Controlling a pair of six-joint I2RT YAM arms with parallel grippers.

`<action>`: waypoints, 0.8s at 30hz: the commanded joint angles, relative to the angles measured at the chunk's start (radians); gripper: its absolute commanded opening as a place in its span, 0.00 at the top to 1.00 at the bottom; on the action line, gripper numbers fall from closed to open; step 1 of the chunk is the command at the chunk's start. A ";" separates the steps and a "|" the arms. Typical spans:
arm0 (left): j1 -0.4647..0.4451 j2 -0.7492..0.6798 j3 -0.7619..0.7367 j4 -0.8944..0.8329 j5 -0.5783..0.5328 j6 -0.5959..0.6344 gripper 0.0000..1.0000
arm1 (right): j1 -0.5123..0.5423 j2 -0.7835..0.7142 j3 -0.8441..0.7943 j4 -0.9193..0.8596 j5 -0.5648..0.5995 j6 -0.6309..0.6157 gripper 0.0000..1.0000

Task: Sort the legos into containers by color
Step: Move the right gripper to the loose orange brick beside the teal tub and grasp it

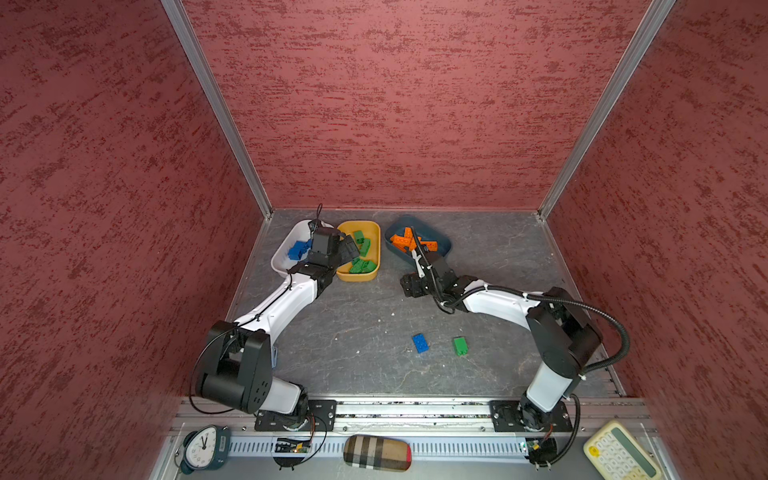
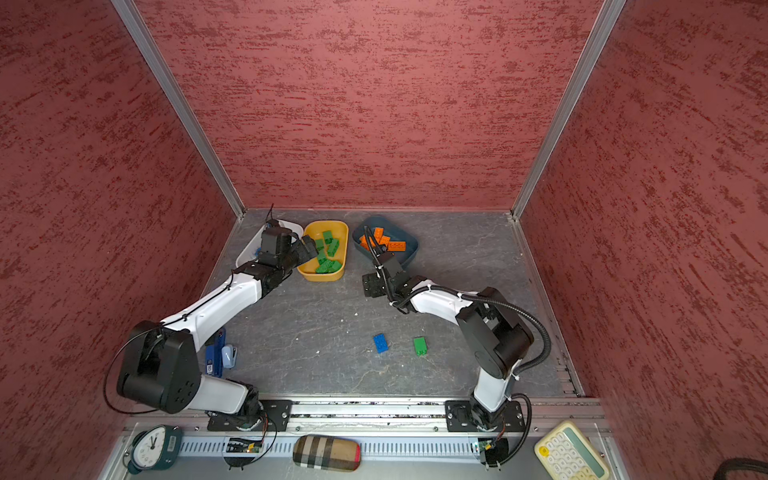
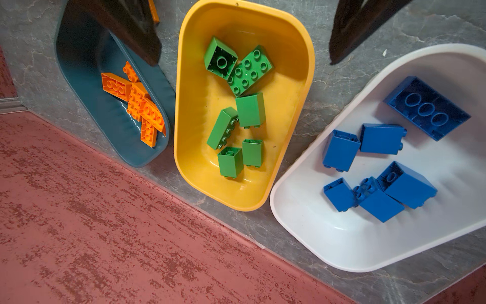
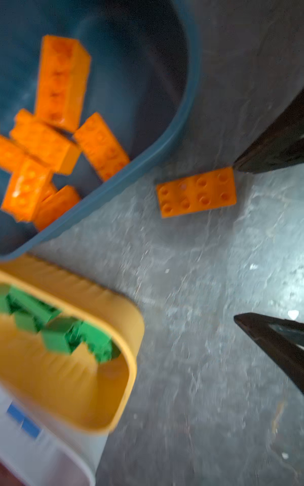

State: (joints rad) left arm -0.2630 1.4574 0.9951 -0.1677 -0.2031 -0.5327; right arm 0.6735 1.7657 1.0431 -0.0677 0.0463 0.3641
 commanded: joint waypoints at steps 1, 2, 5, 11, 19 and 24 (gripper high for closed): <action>-0.013 0.012 0.026 -0.016 -0.020 0.028 0.01 | -0.006 0.027 0.033 -0.054 0.030 0.049 0.16; -0.014 0.012 0.026 -0.015 -0.022 0.027 0.01 | -0.006 0.045 0.048 -0.072 0.054 0.046 0.16; -0.014 0.007 0.023 -0.017 -0.032 0.027 0.01 | -0.008 0.096 0.100 -0.108 0.080 0.009 0.16; -0.014 0.007 0.022 -0.033 -0.048 0.028 0.01 | -0.007 0.184 0.178 -0.136 0.091 -0.016 0.18; -0.028 0.004 0.015 -0.012 -0.049 0.079 0.01 | -0.006 0.249 0.223 -0.134 0.090 -0.012 0.24; -0.039 -0.008 0.016 -0.020 -0.026 0.119 0.00 | -0.002 0.276 0.246 -0.166 0.128 -0.018 0.30</action>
State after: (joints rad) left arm -0.2935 1.4662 0.9989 -0.1864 -0.2382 -0.4572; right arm 0.6662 2.0182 1.2640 -0.1989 0.1329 0.3550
